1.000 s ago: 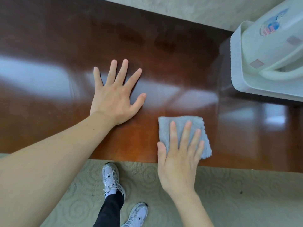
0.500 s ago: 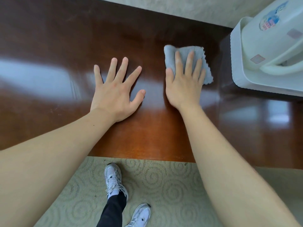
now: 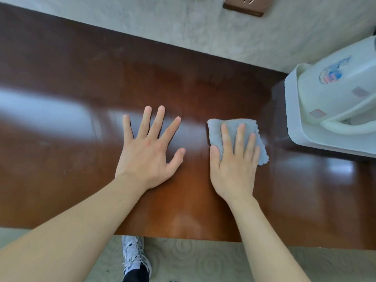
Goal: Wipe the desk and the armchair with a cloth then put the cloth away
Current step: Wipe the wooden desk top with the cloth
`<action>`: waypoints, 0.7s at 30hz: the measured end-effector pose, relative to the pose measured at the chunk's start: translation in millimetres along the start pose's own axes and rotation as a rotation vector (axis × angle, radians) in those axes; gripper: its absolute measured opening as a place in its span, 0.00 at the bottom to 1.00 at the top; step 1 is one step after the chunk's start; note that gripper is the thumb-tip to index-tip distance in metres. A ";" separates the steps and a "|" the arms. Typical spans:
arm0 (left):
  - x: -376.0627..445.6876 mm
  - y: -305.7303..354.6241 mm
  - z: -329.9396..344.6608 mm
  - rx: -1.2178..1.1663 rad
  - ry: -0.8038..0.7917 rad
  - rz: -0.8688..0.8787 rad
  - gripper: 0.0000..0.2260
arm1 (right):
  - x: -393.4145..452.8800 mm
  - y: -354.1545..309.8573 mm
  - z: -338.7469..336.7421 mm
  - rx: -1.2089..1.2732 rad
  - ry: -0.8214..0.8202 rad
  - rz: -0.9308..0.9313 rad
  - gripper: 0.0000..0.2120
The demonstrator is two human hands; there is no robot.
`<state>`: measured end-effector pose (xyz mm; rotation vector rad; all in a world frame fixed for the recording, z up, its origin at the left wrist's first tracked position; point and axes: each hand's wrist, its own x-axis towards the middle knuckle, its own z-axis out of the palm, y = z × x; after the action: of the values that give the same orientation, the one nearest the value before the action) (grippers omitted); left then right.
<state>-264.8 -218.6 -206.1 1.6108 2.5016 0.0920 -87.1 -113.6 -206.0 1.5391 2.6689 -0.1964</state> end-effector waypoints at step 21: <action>2.5 -3.6 -6.0 -0.108 -0.040 0.025 0.32 | 168.8 -167.6 -14.7 0.034 -0.108 -0.471 0.28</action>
<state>-270.1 -217.6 -200.9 1.5854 2.4030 0.1922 -316.5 -49.7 -196.2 0.8507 2.9020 -0.3328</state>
